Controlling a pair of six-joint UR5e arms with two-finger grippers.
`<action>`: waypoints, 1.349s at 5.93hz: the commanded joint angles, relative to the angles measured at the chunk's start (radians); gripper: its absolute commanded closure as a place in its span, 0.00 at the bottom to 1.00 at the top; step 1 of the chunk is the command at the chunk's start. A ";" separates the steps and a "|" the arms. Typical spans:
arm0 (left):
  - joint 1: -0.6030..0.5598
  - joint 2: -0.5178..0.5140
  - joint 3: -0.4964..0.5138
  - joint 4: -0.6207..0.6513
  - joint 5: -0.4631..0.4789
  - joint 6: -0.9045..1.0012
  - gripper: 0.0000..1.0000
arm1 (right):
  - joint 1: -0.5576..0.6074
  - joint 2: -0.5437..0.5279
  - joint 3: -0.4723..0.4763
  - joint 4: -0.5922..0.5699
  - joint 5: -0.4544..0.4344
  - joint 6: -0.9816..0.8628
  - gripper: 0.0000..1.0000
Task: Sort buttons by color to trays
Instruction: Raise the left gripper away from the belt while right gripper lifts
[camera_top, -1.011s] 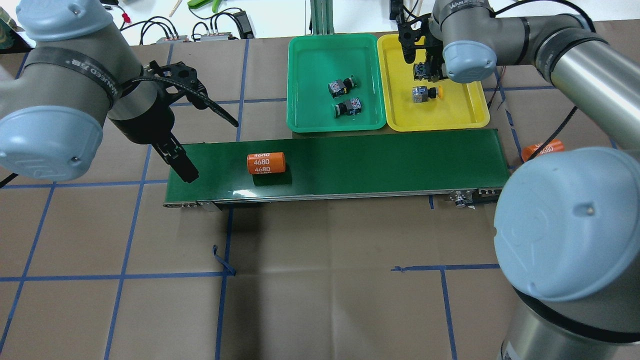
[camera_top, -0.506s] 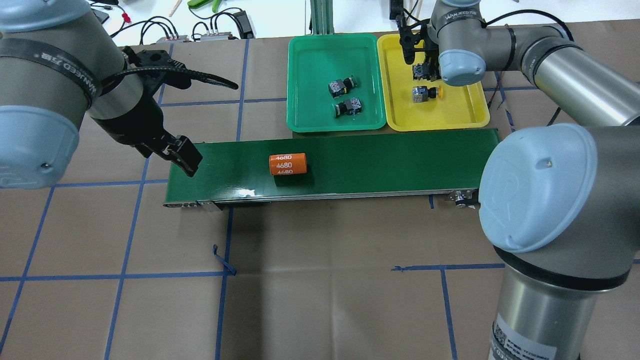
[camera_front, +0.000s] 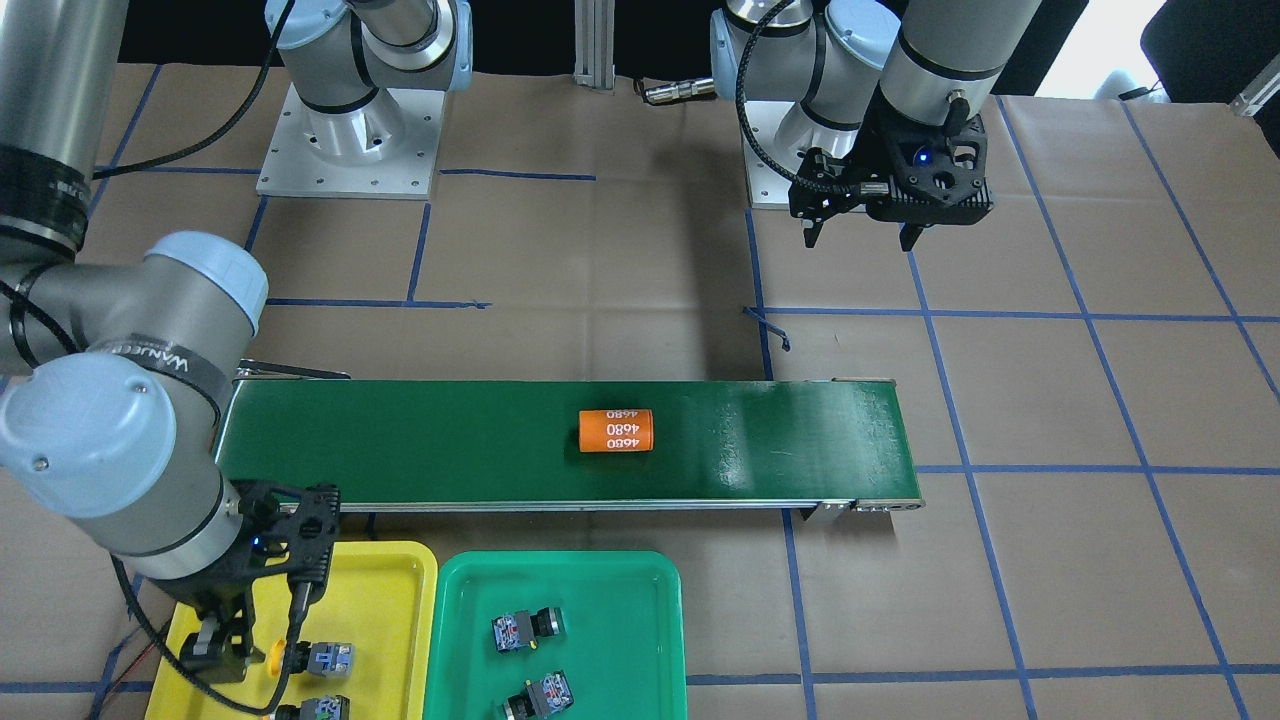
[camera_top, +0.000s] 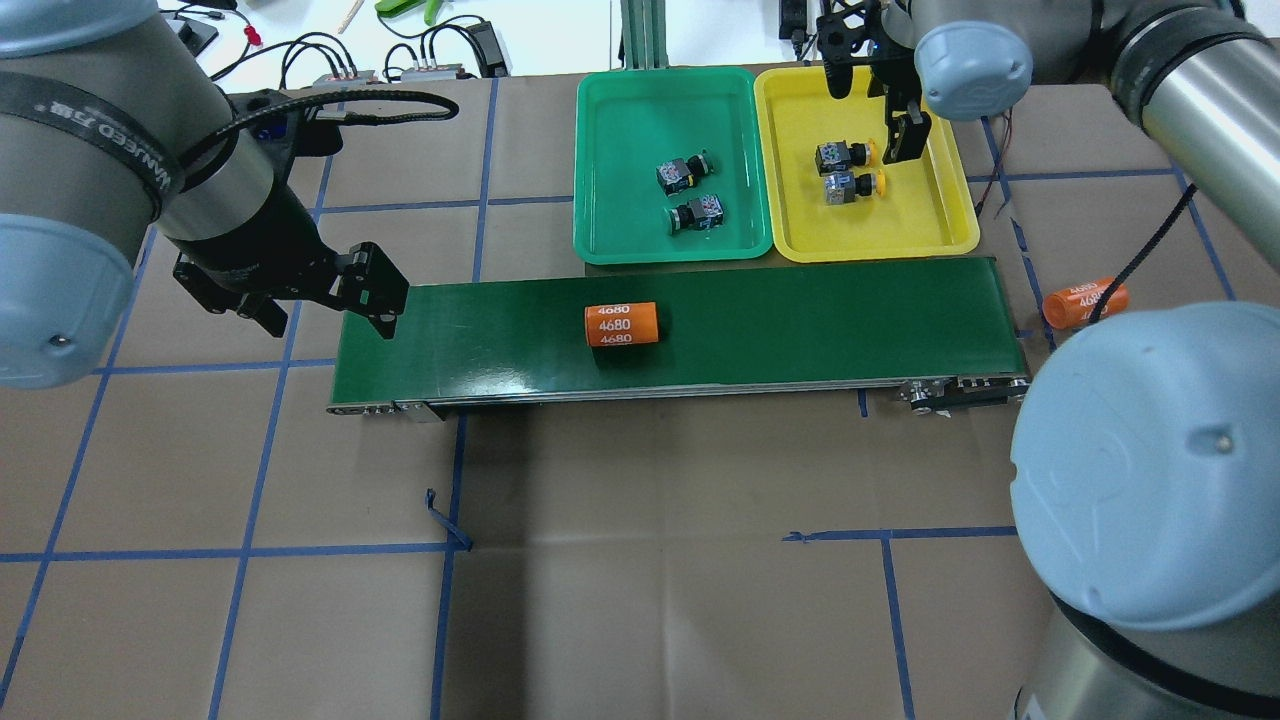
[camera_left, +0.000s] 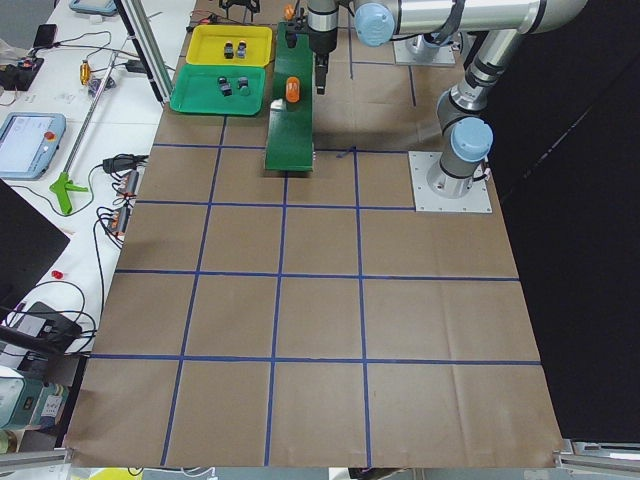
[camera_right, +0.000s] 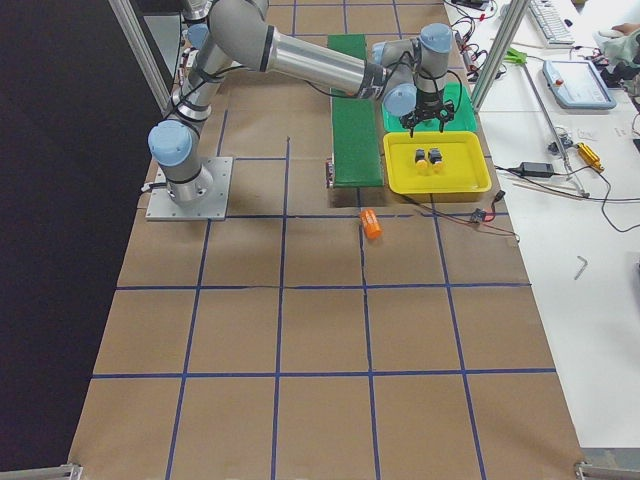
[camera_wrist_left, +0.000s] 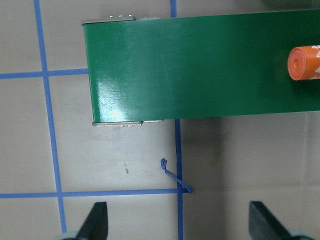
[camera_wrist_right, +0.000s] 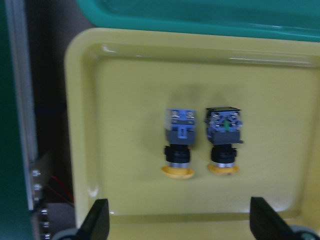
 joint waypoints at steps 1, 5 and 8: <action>0.002 0.000 0.012 -0.016 -0.031 -0.048 0.02 | 0.056 -0.140 0.092 0.172 0.006 0.063 0.00; 0.015 -0.065 0.165 -0.124 -0.034 -0.040 0.02 | 0.105 -0.382 0.400 0.117 0.014 0.128 0.00; 0.015 -0.063 0.165 -0.122 -0.033 -0.040 0.02 | 0.099 -0.430 0.390 0.042 0.022 0.217 0.00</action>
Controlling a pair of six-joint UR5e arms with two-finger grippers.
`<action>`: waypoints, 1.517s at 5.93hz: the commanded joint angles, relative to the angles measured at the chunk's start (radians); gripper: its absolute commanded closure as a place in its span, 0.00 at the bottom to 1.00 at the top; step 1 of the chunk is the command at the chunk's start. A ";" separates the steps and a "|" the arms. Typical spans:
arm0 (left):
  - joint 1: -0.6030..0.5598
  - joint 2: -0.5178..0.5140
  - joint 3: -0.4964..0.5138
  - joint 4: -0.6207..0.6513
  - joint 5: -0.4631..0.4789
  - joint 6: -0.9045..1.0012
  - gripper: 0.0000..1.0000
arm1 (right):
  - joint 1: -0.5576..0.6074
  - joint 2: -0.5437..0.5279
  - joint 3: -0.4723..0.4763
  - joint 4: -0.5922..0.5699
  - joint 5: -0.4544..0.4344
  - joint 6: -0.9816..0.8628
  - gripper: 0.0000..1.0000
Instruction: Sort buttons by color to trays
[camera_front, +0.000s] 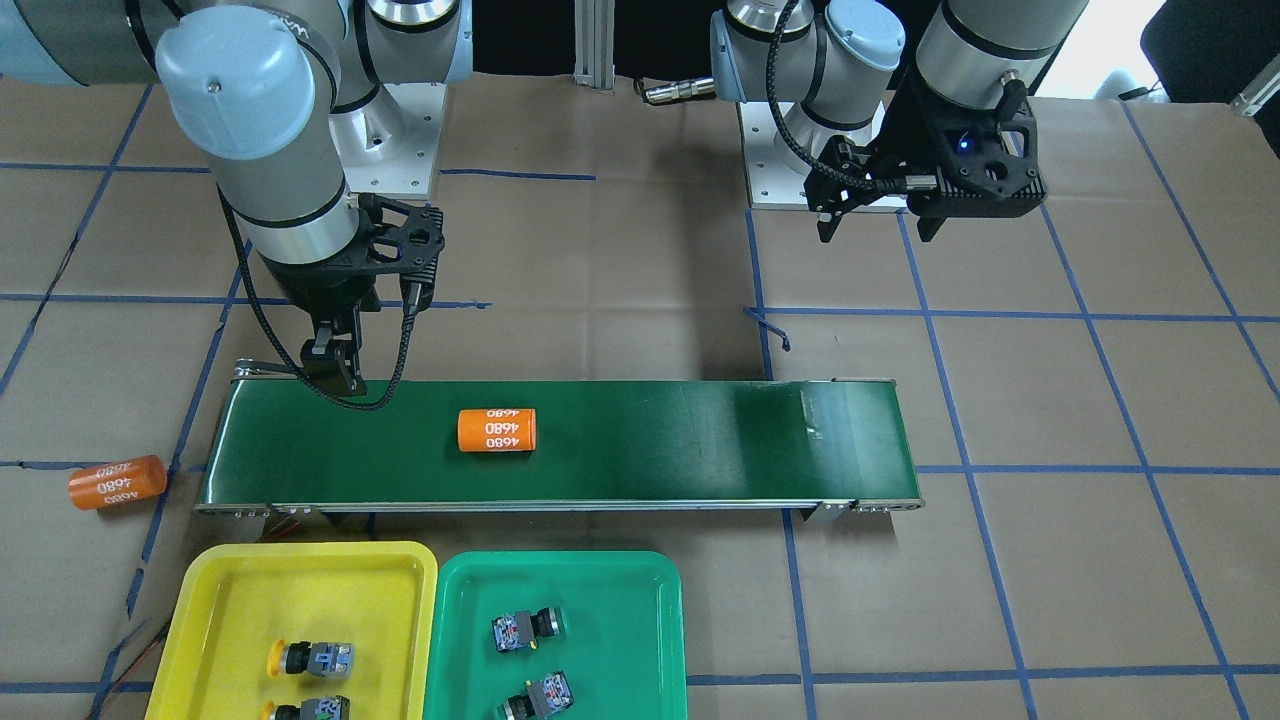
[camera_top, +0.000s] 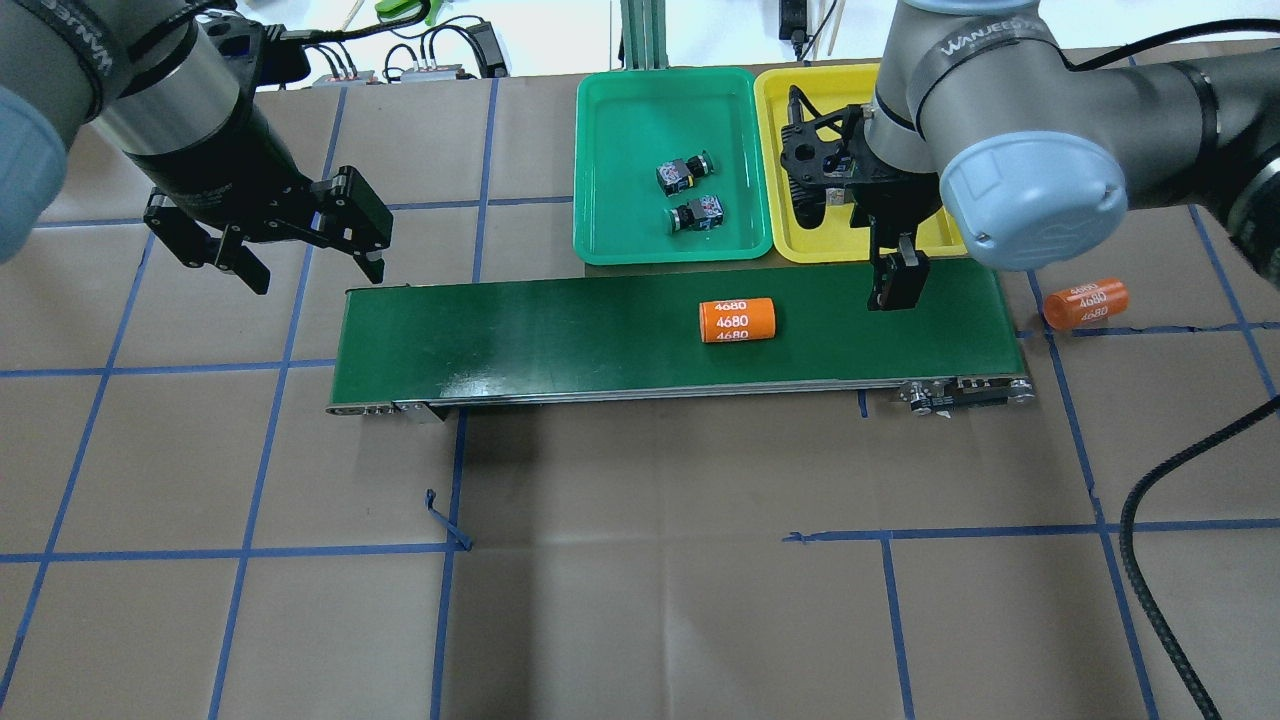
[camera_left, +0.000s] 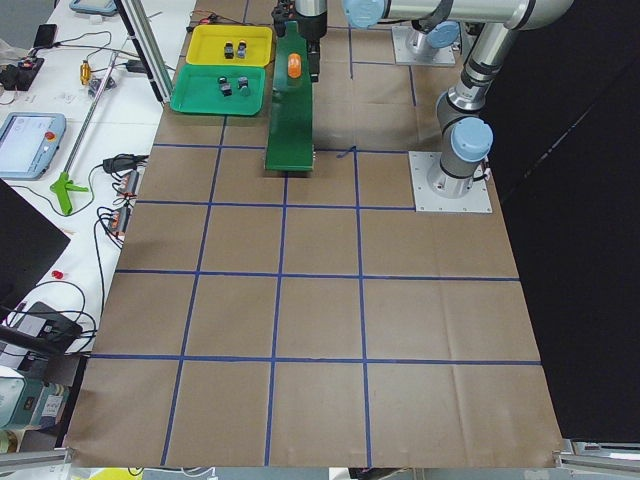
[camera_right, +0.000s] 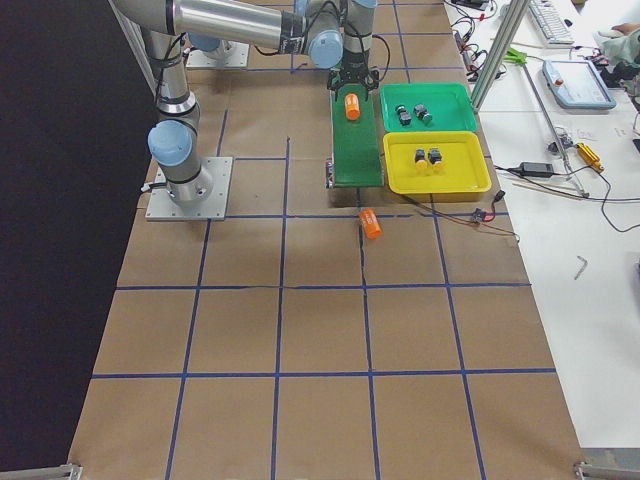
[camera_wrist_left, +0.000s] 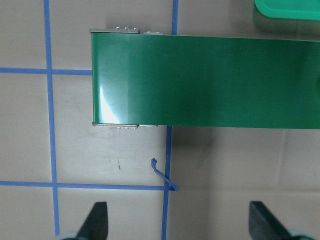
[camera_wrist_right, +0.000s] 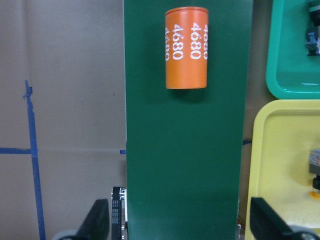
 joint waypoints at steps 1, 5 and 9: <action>0.000 0.001 0.001 0.000 0.000 0.001 0.02 | -0.016 -0.034 -0.005 -0.056 -0.002 0.271 0.00; 0.003 -0.002 0.002 0.003 -0.001 0.032 0.02 | -0.028 -0.121 -0.092 0.028 -0.006 1.139 0.00; 0.005 -0.002 0.005 0.003 0.000 0.032 0.02 | -0.103 -0.169 -0.107 0.398 0.090 1.427 0.00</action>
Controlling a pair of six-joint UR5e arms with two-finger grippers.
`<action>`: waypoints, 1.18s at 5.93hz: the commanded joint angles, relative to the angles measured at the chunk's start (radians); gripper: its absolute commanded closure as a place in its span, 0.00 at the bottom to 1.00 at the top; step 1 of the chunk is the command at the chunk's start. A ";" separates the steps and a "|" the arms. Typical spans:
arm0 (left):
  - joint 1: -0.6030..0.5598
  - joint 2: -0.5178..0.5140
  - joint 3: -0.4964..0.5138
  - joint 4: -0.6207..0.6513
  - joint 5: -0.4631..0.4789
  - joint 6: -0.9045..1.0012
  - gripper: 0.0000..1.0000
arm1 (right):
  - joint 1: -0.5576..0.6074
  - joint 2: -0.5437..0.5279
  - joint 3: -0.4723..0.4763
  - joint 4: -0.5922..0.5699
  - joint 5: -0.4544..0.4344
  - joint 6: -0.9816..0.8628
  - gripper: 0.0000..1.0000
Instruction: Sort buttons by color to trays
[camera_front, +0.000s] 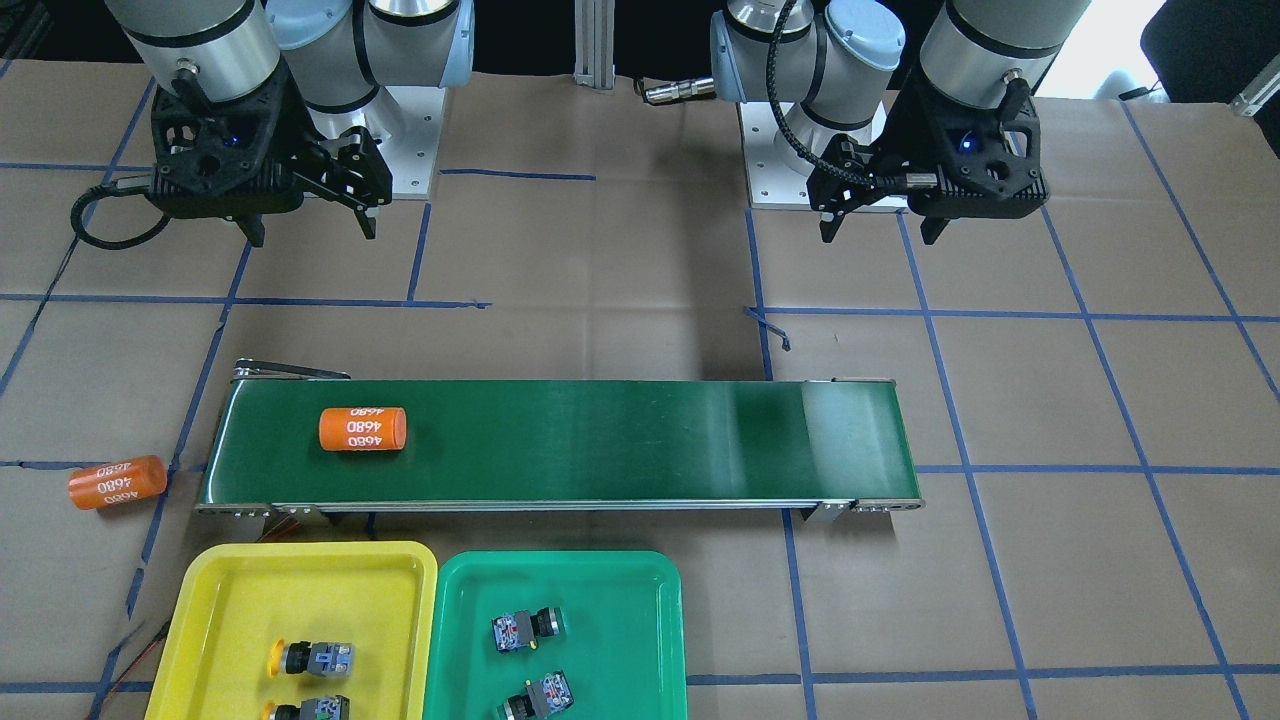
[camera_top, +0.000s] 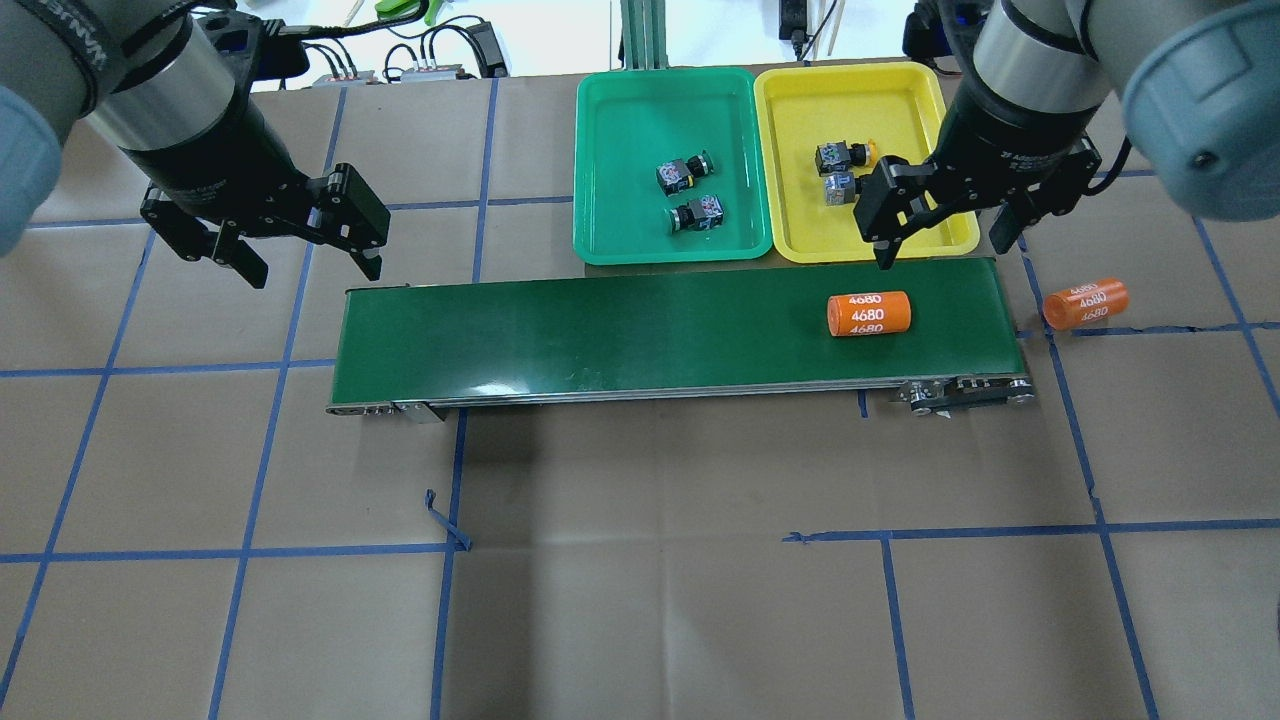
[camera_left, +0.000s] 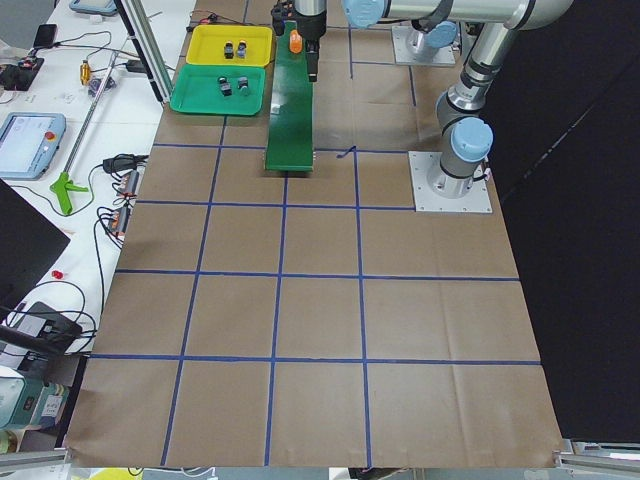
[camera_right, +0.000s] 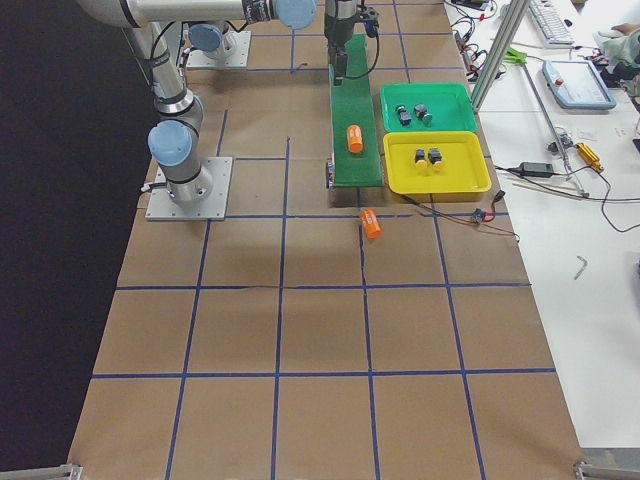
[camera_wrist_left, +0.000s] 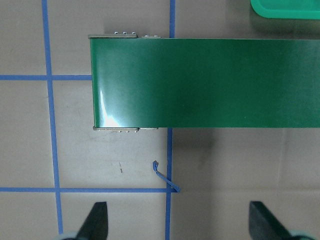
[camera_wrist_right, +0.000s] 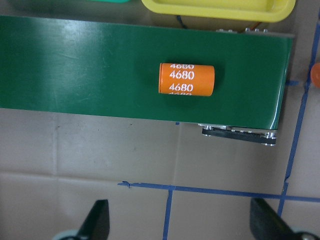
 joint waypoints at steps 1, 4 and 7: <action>-0.001 0.000 0.000 0.000 0.000 0.000 0.02 | -0.028 -0.013 -0.005 0.044 0.012 -0.002 0.00; 0.001 0.000 0.002 0.000 0.000 0.000 0.02 | -0.022 -0.018 -0.051 0.056 -0.009 0.031 0.00; 0.001 0.002 0.002 0.000 0.004 0.000 0.02 | 0.001 0.038 -0.120 0.056 -0.028 0.091 0.00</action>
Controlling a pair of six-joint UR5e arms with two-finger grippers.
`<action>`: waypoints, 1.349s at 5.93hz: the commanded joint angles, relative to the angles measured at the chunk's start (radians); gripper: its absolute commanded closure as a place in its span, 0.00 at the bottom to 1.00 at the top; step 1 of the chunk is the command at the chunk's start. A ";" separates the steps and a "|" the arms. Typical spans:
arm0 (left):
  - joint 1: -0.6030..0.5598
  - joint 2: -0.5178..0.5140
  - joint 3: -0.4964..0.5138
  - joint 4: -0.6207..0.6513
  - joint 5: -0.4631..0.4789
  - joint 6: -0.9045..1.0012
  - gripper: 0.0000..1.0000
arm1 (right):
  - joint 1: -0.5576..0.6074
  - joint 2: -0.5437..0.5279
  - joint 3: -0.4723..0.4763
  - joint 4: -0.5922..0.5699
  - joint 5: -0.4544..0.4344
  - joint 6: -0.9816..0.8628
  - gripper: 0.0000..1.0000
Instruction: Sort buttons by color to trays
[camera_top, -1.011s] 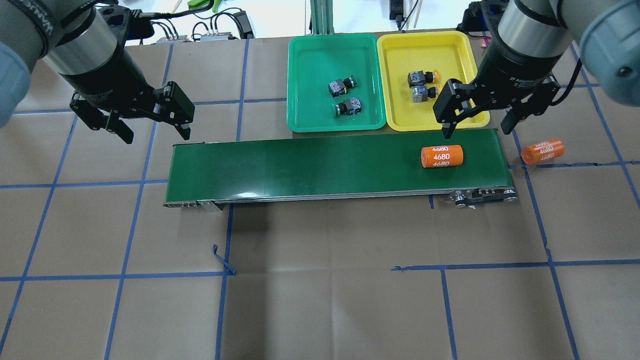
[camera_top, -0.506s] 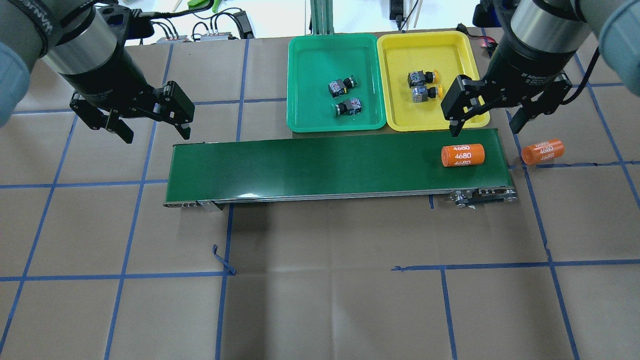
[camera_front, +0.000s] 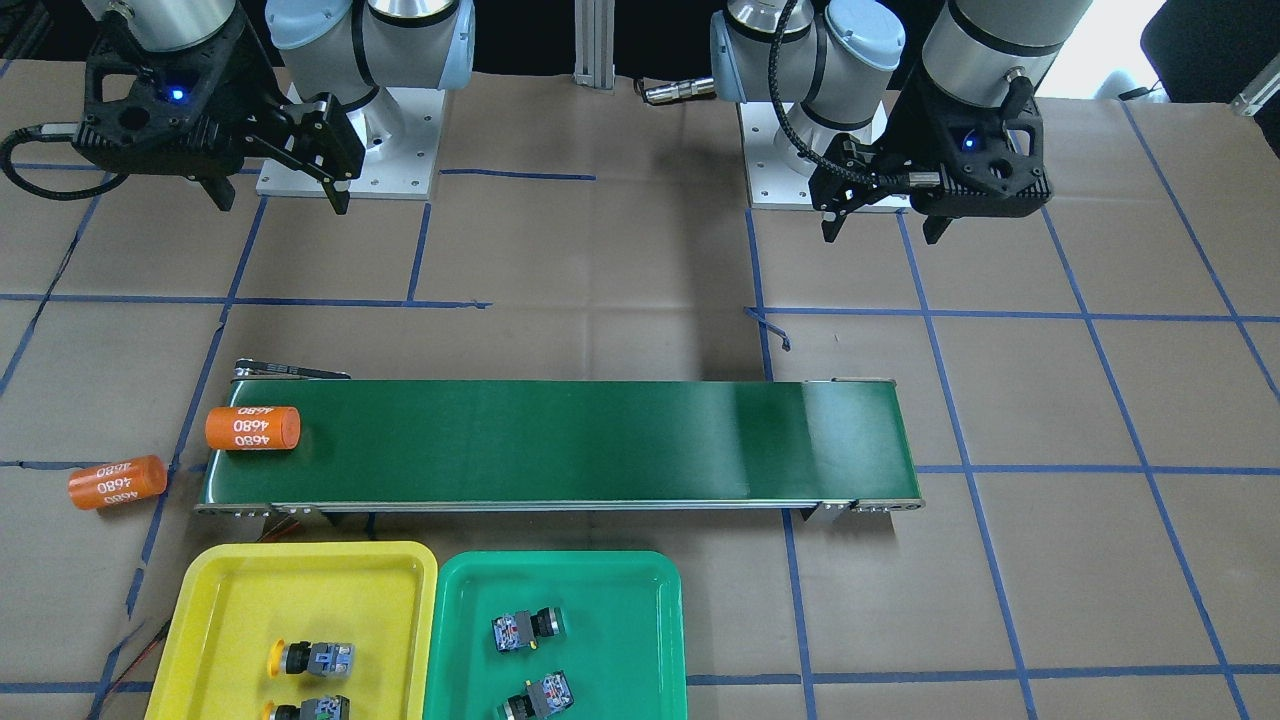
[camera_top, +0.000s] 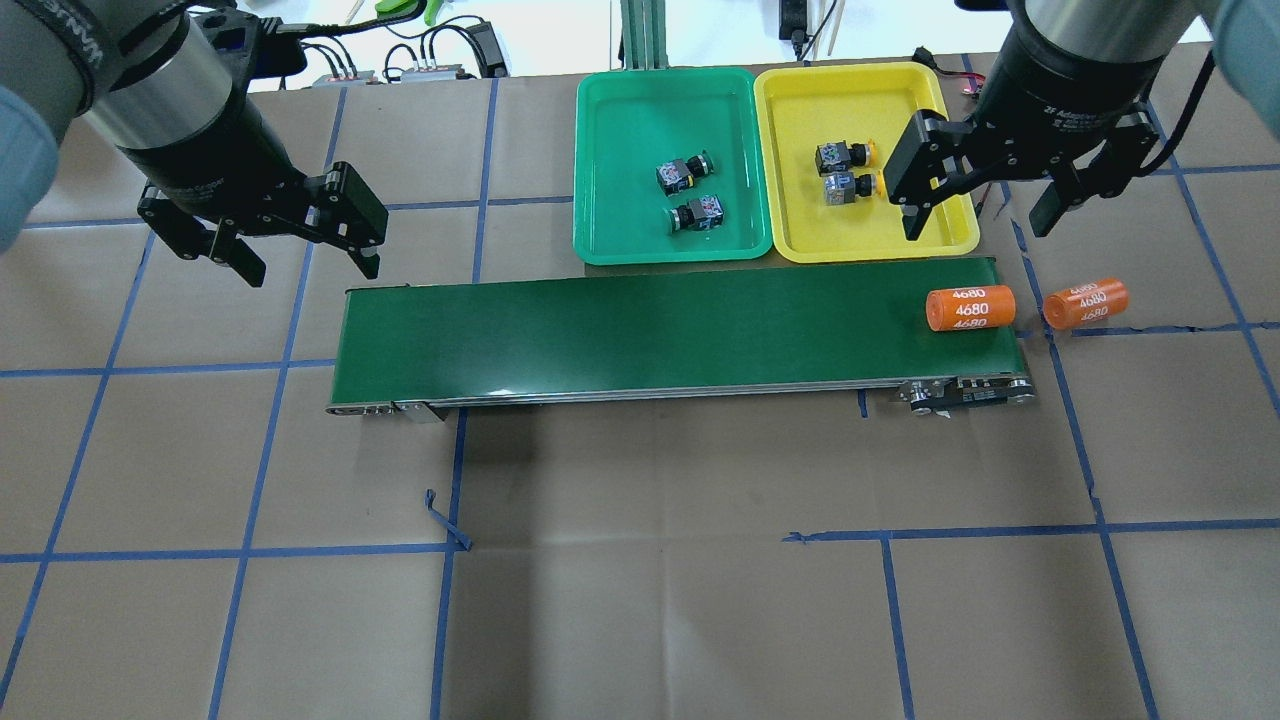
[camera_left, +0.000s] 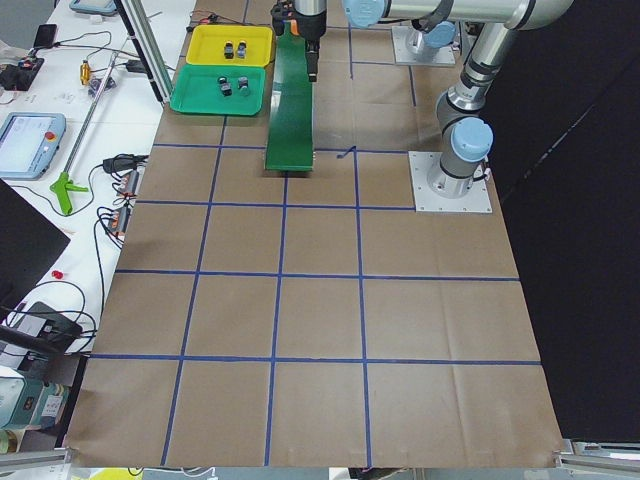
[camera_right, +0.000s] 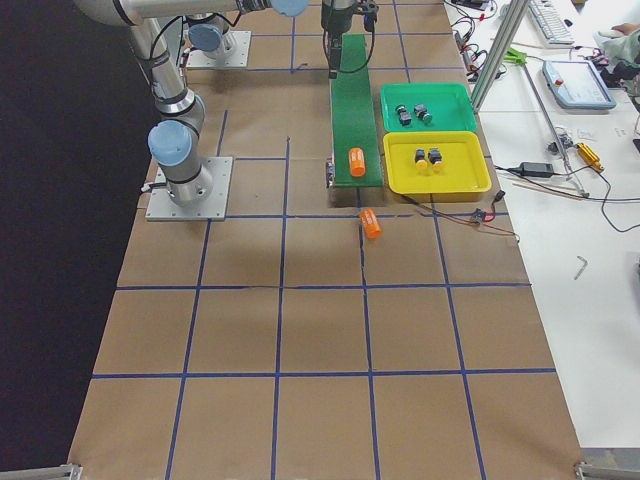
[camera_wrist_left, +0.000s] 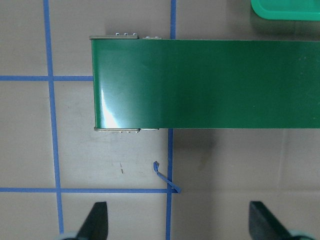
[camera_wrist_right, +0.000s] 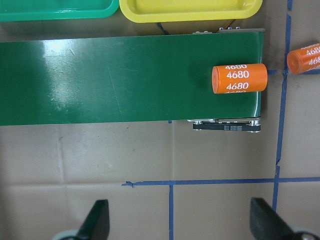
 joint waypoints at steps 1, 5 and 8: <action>0.000 0.002 0.000 0.000 0.002 0.000 0.02 | 0.007 0.023 -0.020 0.001 -0.003 0.006 0.00; 0.000 0.002 0.000 0.000 0.003 0.000 0.02 | 0.007 0.047 -0.033 -0.010 -0.009 0.007 0.00; 0.000 0.002 0.000 0.000 0.003 0.000 0.02 | 0.007 0.047 -0.029 -0.008 -0.011 0.007 0.00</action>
